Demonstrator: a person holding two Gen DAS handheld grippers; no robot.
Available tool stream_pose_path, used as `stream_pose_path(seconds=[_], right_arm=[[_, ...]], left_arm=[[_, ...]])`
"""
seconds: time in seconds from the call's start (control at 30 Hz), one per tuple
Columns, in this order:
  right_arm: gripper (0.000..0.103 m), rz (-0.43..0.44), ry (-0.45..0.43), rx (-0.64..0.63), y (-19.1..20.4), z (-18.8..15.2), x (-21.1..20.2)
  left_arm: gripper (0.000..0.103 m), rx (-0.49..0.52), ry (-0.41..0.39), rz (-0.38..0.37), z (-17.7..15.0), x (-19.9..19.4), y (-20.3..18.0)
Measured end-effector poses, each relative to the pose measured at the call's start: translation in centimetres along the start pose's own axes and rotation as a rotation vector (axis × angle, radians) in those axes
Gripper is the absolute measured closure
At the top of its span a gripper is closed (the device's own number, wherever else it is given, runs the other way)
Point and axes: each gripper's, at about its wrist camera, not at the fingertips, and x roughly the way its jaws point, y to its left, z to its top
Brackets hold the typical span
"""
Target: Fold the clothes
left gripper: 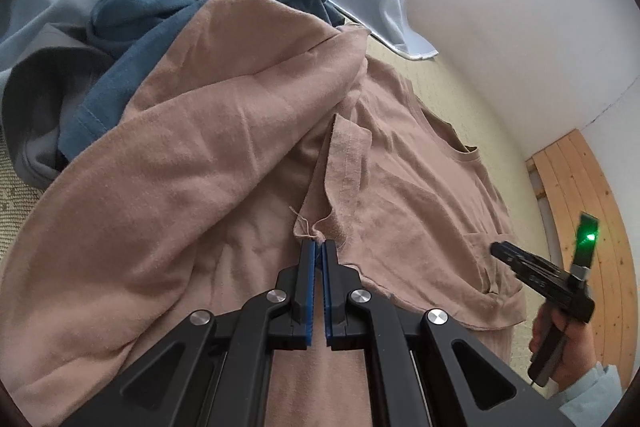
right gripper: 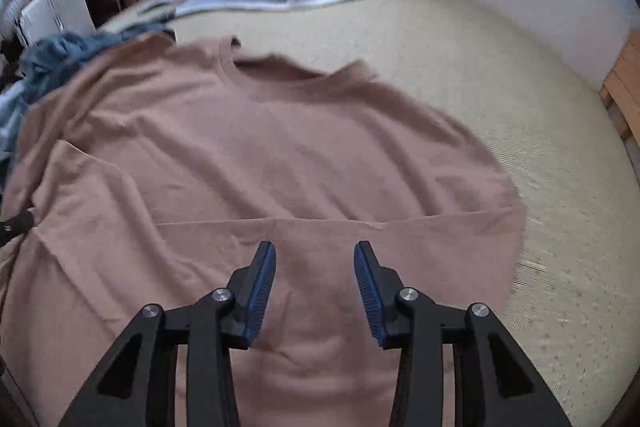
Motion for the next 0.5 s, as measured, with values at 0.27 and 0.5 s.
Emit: stream_pose_path(seconds=[0.27,0.5], right_arm=[[0.099,-0.029,0.047,-0.02,0.4,0.3,2.5],[0.103,-0.084,-0.052,0.026,-0.4,1.3,0.2]], left_arm=[[0.101,0.011,-0.015,-0.01,0.5,-0.2,0.4],[0.101,0.039,-0.066,-0.012,1.0,-1.3,0.2]])
